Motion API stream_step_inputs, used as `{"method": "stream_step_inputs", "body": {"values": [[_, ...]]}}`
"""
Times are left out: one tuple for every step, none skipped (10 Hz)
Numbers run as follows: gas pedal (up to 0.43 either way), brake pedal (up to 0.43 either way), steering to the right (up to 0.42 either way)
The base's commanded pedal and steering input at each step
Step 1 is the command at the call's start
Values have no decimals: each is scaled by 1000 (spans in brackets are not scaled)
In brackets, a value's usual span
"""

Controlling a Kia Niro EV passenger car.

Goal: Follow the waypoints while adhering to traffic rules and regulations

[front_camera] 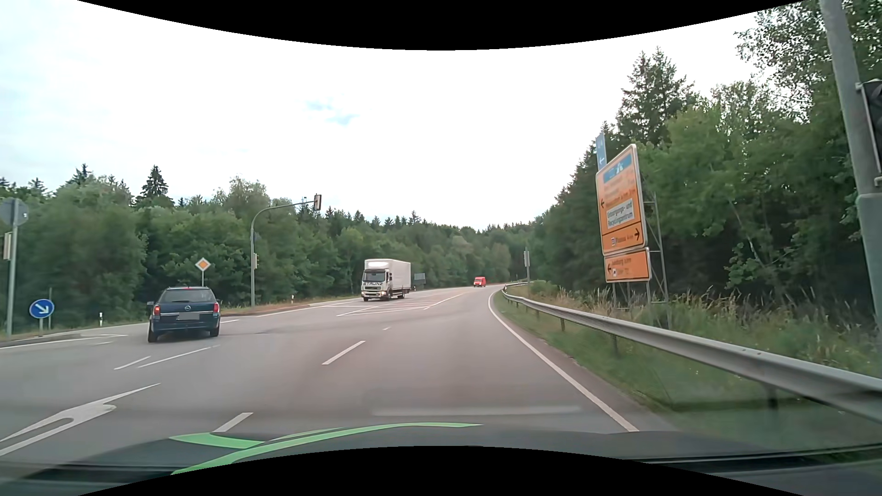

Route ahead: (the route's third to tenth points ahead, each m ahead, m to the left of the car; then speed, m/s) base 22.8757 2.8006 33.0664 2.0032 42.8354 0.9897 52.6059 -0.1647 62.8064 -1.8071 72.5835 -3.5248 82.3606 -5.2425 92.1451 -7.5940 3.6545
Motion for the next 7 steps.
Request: {"method": "stream_step_inputs", "body": {"values": [[228, 0, 3], [228, 0, 3], [228, 0, 3], [228, 0, 3], [228, 0, 3], [228, 0, 3], [228, 0, 4]]}}
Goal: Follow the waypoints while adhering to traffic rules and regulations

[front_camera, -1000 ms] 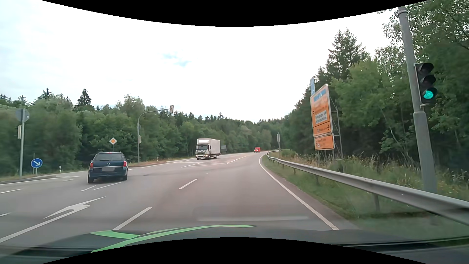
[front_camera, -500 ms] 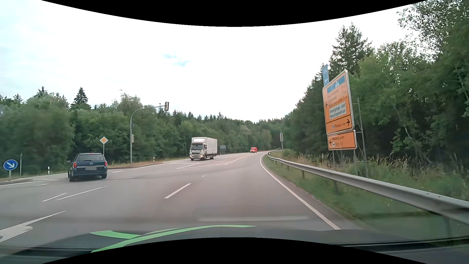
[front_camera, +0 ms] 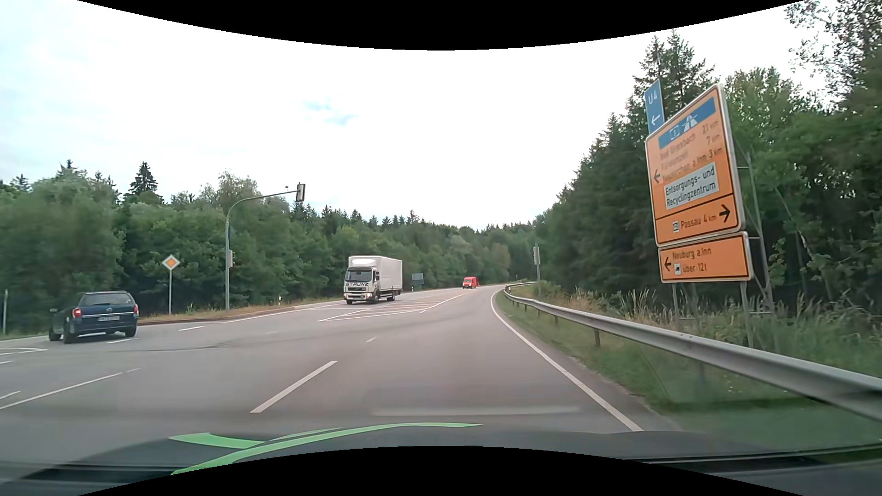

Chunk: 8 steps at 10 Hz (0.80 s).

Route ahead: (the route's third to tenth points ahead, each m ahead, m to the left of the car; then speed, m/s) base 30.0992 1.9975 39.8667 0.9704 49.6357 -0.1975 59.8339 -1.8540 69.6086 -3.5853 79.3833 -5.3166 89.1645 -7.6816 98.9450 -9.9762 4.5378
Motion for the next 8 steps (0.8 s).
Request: {"method": "stream_step_inputs", "body": {"values": [[240, 0, 4], [240, 0, 5], [240, 0, 7], [248, 0, 8], [248, 0, 9], [248, 0, 11], [248, 0, 12], [248, 0, 12]]}}
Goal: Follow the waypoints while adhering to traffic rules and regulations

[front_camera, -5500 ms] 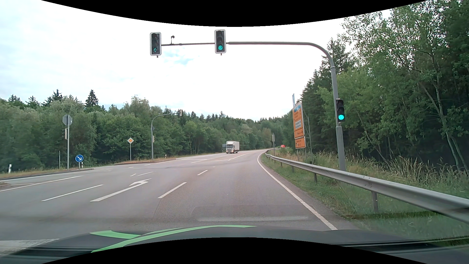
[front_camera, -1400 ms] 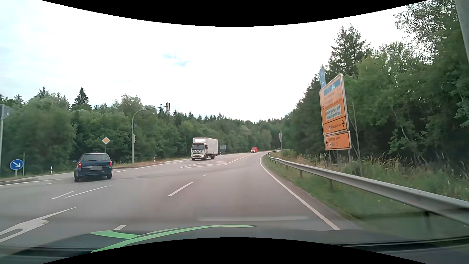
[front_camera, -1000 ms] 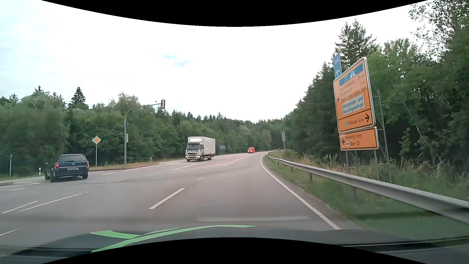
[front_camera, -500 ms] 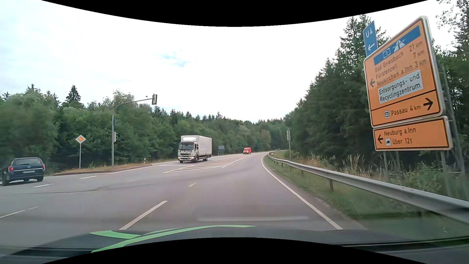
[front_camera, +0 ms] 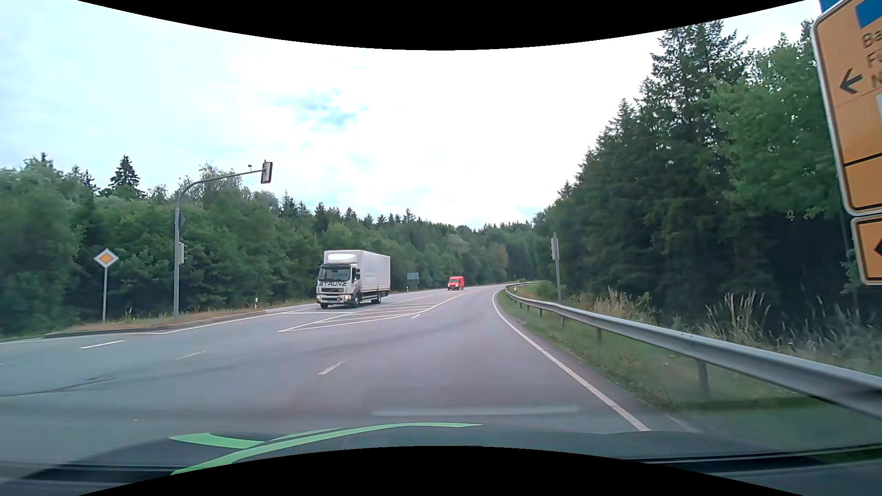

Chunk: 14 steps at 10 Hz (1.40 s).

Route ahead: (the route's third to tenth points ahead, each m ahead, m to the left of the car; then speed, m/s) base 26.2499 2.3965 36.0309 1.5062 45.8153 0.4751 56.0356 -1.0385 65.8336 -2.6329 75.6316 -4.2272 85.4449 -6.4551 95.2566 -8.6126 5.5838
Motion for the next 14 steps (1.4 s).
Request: {"method": "stream_step_inputs", "body": {"values": [[248, 0, 12], [248, 0, 12], [260, 0, 12], [260, 0, 12], [260, 0, 13], [260, 0, 14], [260, 0, 15], [260, 0, 15], [260, 0, 16], [260, 0, 15], [260, 0, 16], [260, 0, 16], [260, 0, 16], [260, 0, 17]]}}
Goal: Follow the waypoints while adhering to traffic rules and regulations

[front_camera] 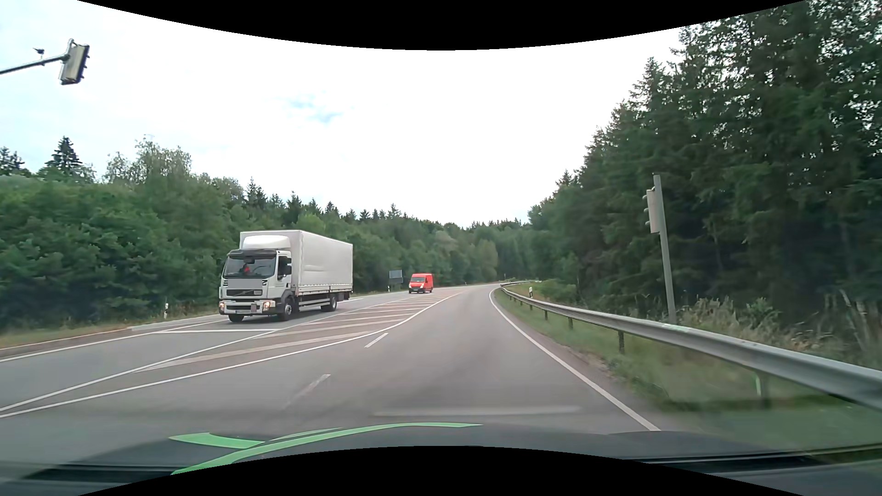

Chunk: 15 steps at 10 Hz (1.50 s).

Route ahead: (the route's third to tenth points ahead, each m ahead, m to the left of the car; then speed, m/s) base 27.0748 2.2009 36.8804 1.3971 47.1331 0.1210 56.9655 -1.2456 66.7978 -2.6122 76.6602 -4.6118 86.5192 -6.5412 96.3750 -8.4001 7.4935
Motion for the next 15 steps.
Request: {"method": "stream_step_inputs", "body": {"values": [[260, 0, 17], [260, 0, 17], [260, 0, 17], [260, 0, 17], [260, 0, 17], [260, 0, 17], [260, 0, 17], [260, 0, 17], [260, 0, 17], [260, 0, 17], [260, 0, 17], [260, 0, 17], [260, 0, 17], [260, 0, 17], [260, 0, 16]]}}
